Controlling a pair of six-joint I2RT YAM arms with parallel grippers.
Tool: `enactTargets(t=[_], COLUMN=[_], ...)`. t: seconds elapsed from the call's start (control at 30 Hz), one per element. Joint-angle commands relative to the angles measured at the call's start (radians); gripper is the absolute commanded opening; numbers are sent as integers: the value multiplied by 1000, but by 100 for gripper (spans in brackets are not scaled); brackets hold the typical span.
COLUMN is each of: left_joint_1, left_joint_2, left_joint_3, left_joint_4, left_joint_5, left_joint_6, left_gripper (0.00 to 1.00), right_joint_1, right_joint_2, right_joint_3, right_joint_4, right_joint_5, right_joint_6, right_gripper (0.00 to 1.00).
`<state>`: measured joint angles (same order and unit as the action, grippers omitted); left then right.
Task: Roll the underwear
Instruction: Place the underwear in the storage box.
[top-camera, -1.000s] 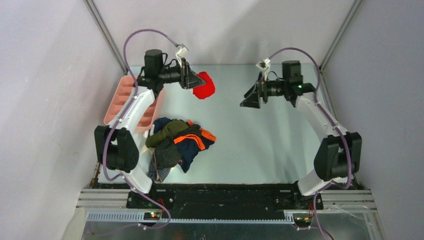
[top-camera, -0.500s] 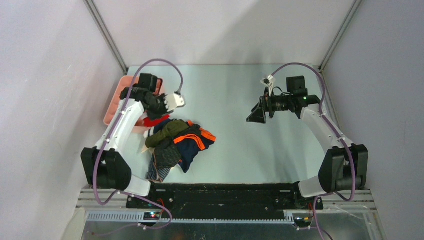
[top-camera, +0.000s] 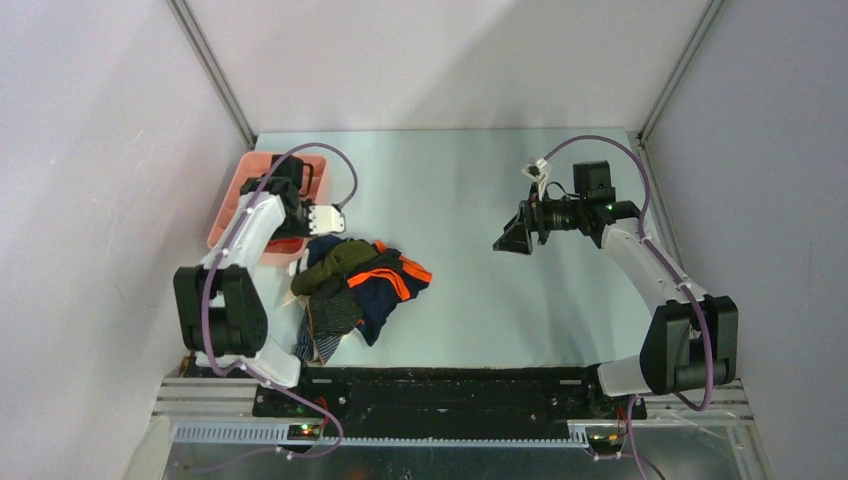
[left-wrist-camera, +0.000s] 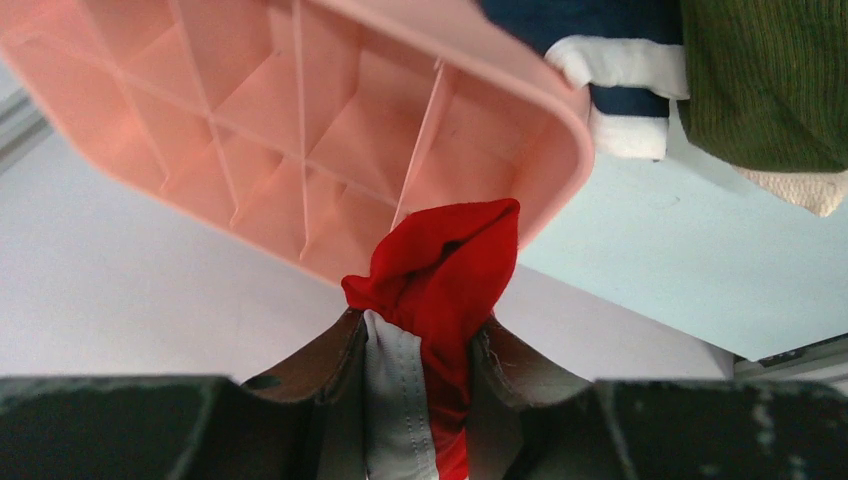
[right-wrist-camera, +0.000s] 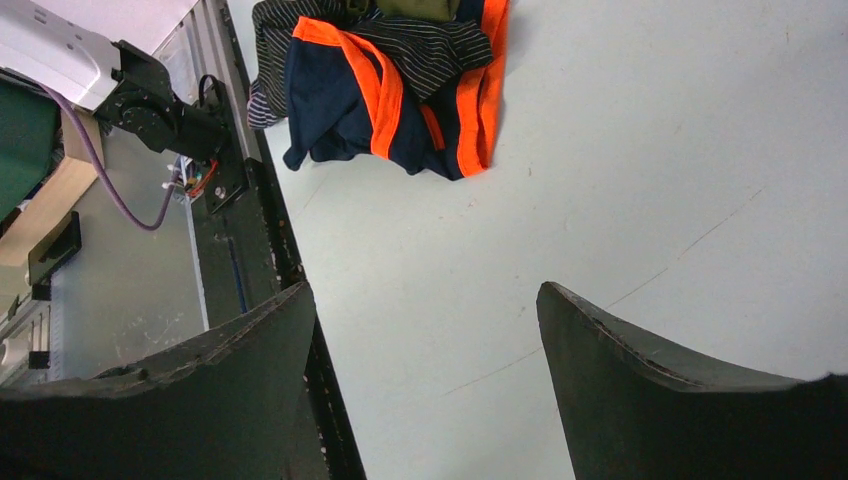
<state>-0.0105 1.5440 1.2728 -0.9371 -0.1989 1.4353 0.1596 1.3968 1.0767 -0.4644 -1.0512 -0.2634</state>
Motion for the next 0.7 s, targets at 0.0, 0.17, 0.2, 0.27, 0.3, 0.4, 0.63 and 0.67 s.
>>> enactTargets(t=[0.0, 0.17, 0.2, 0.27, 0.3, 0.4, 0.63, 0.67], left_joint_1=[21, 43, 44, 44, 43, 51, 71, 72], left_joint_2=[82, 167, 173, 193, 210, 251, 245, 234], left_joint_3=[37, 38, 39, 42, 48, 58, -11, -13], left_joint_4=[-2, 2, 2, -8, -16, -41, 40, 41], left_joint_5=[14, 17, 24, 50, 57, 66, 110, 115], left_joint_6=[97, 135, 143, 159, 163, 152, 138, 135], left_gripper=[0, 0, 0, 0, 0, 0, 21, 27], right_joint_1=[-4, -6, -7, -9, -8, -9, -8, -8], right_joint_2=[-27, -25, -23, -19, -18, -10, 4, 5], right_joint_3=[-1, -1, -1, -1, -1, -1, 0, 0], right_joint_4=[24, 6, 5, 2, 3, 8, 13, 13], right_joint_5=[8, 18, 21, 23, 22, 24, 31, 30], right_joint_6=[-5, -17, -19, -20, -19, -14, -10, -9], right_gripper=[85, 85, 85, 85, 85, 85, 85, 85])
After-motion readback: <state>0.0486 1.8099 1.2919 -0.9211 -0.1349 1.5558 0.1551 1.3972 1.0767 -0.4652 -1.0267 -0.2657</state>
